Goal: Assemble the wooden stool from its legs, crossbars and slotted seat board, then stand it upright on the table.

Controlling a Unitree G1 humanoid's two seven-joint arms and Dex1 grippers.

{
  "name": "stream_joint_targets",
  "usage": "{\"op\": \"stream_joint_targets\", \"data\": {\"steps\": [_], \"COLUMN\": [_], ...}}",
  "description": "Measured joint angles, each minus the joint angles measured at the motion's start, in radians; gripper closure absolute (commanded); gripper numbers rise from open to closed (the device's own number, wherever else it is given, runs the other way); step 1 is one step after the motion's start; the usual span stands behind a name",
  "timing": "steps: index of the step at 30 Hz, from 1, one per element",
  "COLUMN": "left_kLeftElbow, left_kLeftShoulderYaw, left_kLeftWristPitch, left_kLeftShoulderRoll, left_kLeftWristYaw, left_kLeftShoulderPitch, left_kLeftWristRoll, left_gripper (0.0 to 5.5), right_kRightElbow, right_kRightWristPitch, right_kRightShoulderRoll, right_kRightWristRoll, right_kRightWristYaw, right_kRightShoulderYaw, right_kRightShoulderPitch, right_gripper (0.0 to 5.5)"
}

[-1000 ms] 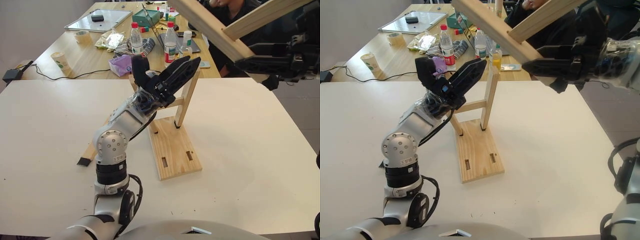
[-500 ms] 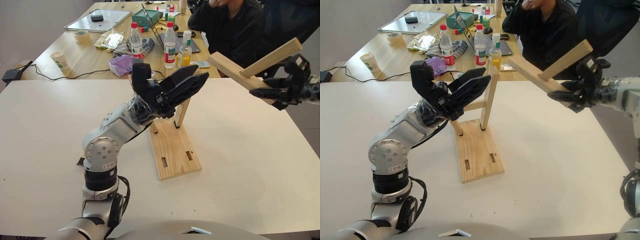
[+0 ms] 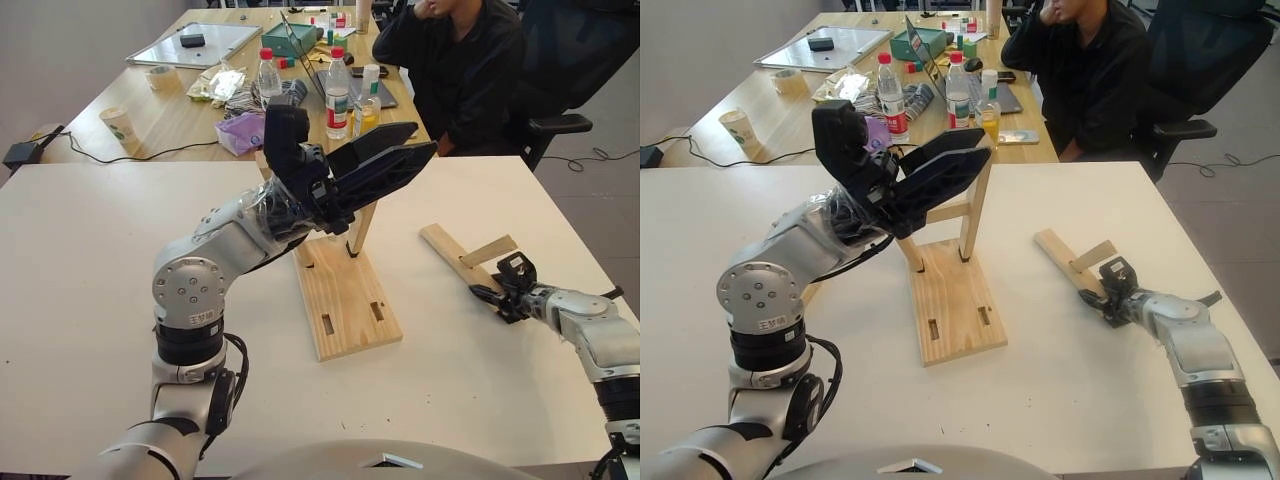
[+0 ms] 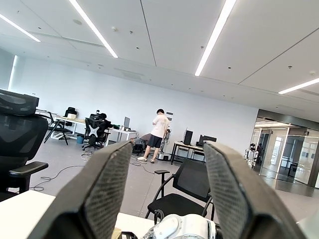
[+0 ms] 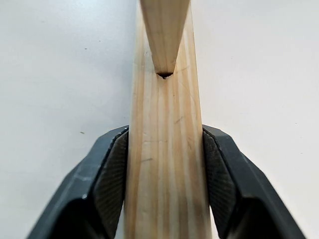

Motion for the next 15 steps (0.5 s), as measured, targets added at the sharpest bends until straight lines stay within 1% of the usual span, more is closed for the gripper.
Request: {"op": "stream_joint_targets", "data": {"steps": [2,3,5,9,12,15], "left_kLeftElbow": [0.001,0.001,0.002,0.007,0.007,0.006], "left_kLeftShoulderYaw": [-0.006,-0.006,-0.006,-0.006,-0.007,-0.008], "left_kLeftWristPitch": [0.001,0.001,0.001,0.001,0.000,-0.001], "left_kLeftShoulderRoll": [0.005,0.006,0.007,0.008,0.009,0.011], "left_kLeftWristYaw": [0.002,0.004,0.009,0.018,0.019,0.021], "left_kLeftShoulderPitch": [-0.001,-0.001,-0.002,-0.003,-0.003,-0.003], "left_kLeftWristRoll": [-0.009,-0.015,-0.016,-0.021,-0.022,-0.022], "left_gripper": [2.91,2.91,2.91,2.91,2.91,2.91], "right_kRightElbow": [-0.022,-0.029,-0.038,-0.052,-0.086,-0.124], "right_kRightWristPitch": [-0.005,-0.005,-0.004,0.010,0.019,0.017], "right_kRightShoulderRoll": [0.025,0.025,0.025,0.023,0.022,0.025], "right_kRightWristRoll": [-0.001,0.000,0.000,0.000,0.009,0.050], "right_kRightWristYaw": [-0.013,-0.013,-0.013,-0.006,0.013,0.033], "right_kRightShoulderYaw": [-0.004,-0.004,-0.007,-0.020,-0.042,-0.089], "right_kRightShoulderPitch": [0.015,0.020,0.026,0.035,0.061,0.077], "right_gripper": [3.47,3.10,2.86,2.07,2.07,2.07]}}
